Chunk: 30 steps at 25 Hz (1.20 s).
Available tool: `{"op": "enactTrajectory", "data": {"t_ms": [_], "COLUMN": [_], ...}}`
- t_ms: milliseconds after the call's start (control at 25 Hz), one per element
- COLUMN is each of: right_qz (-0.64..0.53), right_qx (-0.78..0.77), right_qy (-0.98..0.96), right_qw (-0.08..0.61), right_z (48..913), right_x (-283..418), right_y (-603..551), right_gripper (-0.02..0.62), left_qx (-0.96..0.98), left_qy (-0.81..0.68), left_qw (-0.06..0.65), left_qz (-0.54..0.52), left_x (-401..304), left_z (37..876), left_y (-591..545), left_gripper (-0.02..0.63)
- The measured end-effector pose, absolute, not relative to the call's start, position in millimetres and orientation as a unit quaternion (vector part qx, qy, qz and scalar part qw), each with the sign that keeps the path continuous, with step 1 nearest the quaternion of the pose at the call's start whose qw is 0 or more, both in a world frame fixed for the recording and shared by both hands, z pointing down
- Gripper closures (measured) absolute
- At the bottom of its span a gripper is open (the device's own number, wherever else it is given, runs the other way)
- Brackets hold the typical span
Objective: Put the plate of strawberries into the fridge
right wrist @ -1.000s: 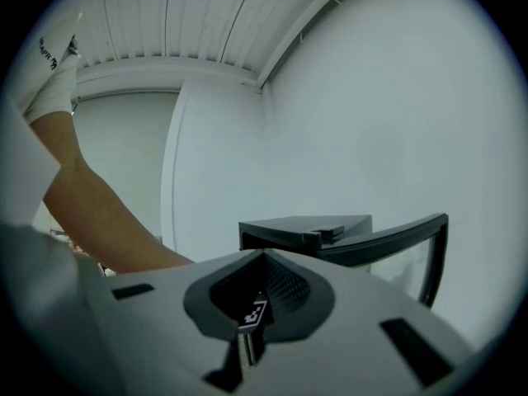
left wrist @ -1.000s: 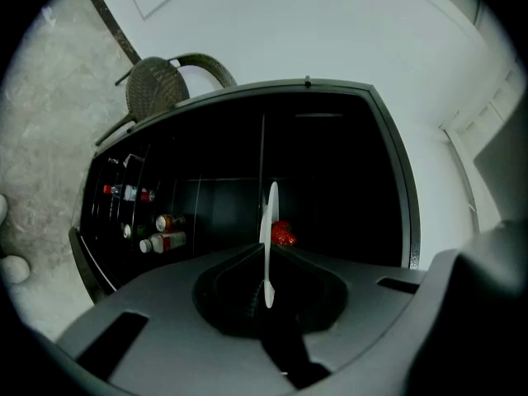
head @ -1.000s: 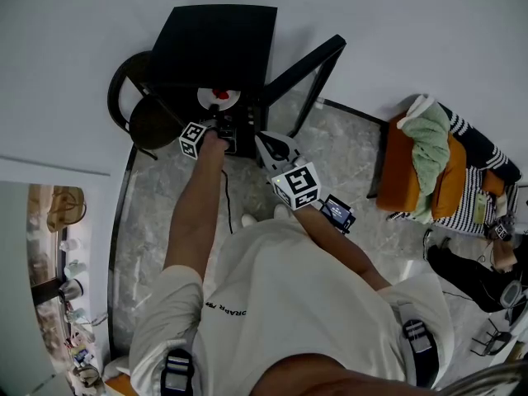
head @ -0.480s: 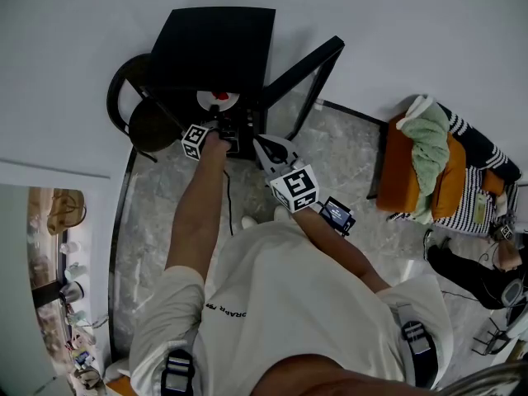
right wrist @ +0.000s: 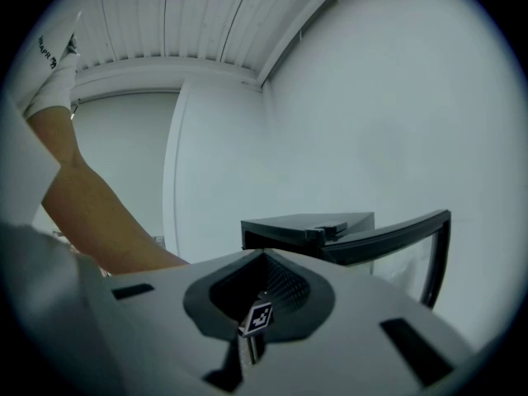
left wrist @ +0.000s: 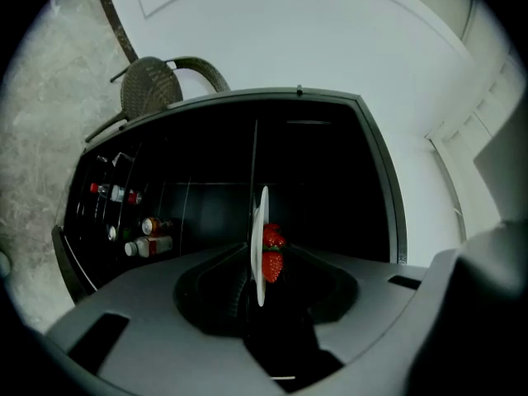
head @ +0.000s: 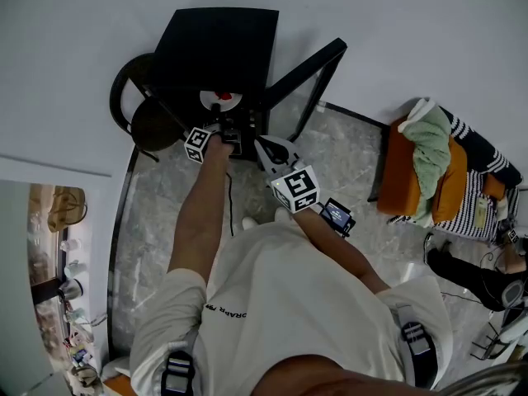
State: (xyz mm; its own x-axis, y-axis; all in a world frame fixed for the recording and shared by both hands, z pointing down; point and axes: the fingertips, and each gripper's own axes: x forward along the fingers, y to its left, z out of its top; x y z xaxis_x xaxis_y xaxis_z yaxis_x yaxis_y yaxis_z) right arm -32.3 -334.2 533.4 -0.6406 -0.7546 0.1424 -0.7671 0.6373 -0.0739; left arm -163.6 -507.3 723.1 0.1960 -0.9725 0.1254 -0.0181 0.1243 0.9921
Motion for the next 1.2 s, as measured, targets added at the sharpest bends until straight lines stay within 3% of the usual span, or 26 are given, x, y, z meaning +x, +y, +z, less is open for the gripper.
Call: {"op": "enactTrajectory", "data": {"t_ms": [1040,1200], "right_qz": [0.077,0.076], "right_qx": [0.409,0.405], "right_qy": [-0.909,-0.911], "right_qw": [0.03,0.03], "right_z": [525,522], "right_x": [-38,-41], "right_y": [-323,-317], "right_gripper": [0.584,0.584], "left_qx": [0.554,0.562], "left_qy": [-0.444,-0.441], "left_qw": [0.546,0.542], "left_qz": [-0.445,-0.443], "left_x": [-155,-150], "left_z": [682,665], "left_y": [-442,-426], "left_gripper": [0.476,0.514]}}
